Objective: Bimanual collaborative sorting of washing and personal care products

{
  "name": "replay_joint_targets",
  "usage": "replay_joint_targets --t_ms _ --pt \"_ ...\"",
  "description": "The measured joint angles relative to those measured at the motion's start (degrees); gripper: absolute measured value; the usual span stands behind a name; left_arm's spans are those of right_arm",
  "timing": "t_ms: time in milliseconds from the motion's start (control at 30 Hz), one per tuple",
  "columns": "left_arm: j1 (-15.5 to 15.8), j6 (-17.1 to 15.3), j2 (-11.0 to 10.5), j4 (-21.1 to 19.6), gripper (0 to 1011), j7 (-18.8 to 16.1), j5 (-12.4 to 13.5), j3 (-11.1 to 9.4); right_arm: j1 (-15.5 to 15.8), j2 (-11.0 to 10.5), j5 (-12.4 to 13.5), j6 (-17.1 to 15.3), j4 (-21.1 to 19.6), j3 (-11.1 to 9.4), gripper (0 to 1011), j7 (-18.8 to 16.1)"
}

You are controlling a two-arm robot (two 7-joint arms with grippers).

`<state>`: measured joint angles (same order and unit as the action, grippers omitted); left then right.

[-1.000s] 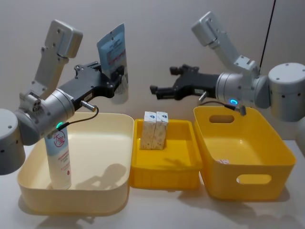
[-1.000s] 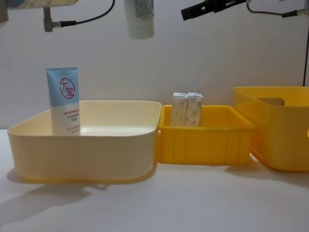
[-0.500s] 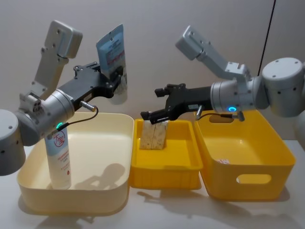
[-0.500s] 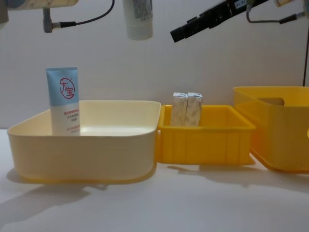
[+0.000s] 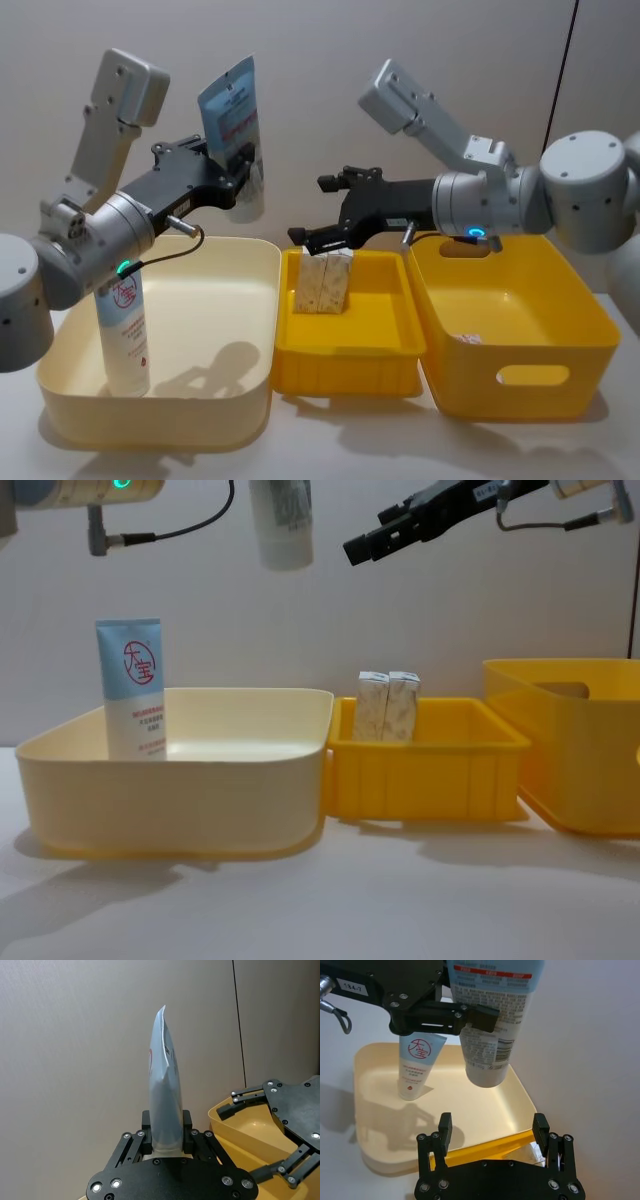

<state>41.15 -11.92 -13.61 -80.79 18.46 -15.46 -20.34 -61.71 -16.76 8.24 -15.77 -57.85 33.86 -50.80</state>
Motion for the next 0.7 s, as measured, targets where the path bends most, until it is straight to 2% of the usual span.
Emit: replay_joint_targets --t_ms 267,700 --pt "0.4 0.4 0.4 1.1 318 0.1 -0.1 0.0 1.3 0.3 -0.8 4.4 -0.4 -0.1 1001 3.9" --pt "1.1 0.7 0.7 2.3 318 0.3 -0.1 -0.2 1.0 0.8 -2.8 8.5 0.4 2.8 1001 4.3"
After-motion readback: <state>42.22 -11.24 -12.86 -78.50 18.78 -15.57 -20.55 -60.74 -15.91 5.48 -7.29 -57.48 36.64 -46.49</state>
